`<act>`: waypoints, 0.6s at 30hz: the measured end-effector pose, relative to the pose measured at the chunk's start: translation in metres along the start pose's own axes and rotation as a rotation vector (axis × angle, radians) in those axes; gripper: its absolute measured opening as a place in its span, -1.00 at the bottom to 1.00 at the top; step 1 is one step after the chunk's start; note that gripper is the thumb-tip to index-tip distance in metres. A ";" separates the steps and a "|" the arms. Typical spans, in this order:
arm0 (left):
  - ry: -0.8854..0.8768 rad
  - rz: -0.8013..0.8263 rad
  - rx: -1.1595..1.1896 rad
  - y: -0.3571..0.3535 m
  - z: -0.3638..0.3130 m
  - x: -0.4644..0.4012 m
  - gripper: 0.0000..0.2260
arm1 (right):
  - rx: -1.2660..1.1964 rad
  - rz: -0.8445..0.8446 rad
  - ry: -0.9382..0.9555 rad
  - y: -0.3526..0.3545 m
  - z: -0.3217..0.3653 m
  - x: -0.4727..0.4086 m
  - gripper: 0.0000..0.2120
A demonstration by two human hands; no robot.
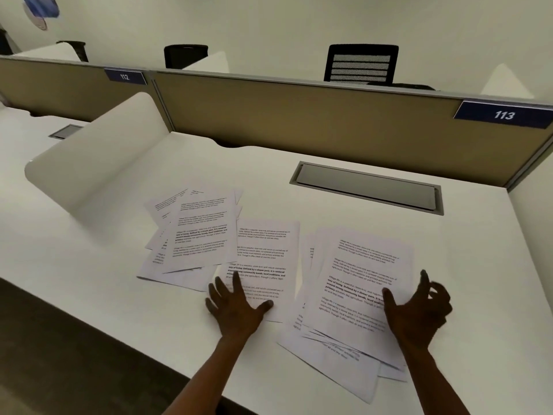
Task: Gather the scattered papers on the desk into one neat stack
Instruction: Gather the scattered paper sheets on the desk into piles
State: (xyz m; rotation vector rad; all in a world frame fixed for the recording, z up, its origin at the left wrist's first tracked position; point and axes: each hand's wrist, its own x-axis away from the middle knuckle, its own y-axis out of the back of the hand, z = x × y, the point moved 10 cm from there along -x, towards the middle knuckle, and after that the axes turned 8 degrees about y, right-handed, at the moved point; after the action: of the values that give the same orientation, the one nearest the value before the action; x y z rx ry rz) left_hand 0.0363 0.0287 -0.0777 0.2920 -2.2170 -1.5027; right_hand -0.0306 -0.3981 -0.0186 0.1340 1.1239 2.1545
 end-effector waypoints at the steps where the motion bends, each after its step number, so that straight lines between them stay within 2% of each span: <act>1: 0.032 0.007 -0.008 -0.002 0.007 0.000 0.09 | -0.017 -0.019 0.065 0.001 0.014 0.000 -0.20; 4: 0.088 0.010 -0.001 0.000 0.014 -0.001 0.15 | -0.154 0.110 0.257 -0.020 0.065 0.017 -0.35; 6: 0.095 -0.003 0.021 0.007 0.010 -0.003 0.20 | -0.213 0.270 0.478 -0.041 0.110 0.047 -0.45; 8: 0.115 -0.020 0.026 0.018 0.008 -0.006 0.24 | -0.162 0.486 0.755 -0.069 0.151 0.092 -0.49; 10: 0.138 -0.020 0.068 0.026 0.007 -0.009 0.23 | -0.045 0.676 0.920 -0.101 0.171 0.131 -0.43; 12: 0.161 0.019 0.268 0.030 0.007 -0.013 0.18 | 0.068 0.780 0.977 -0.126 0.178 0.151 -0.37; 15: 0.286 0.109 0.748 0.032 0.016 -0.018 0.03 | 0.218 0.869 1.000 -0.148 0.175 0.167 -0.33; 18: 0.438 0.292 1.099 0.025 0.016 -0.015 -0.26 | 0.173 0.868 0.992 -0.150 0.173 0.171 -0.32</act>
State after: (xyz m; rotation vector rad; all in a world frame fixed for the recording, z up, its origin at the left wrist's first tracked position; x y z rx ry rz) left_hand 0.0433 0.0578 -0.0633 0.5222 -2.3317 0.0523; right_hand -0.0127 -0.1160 -0.0616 -0.5313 2.0840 2.9836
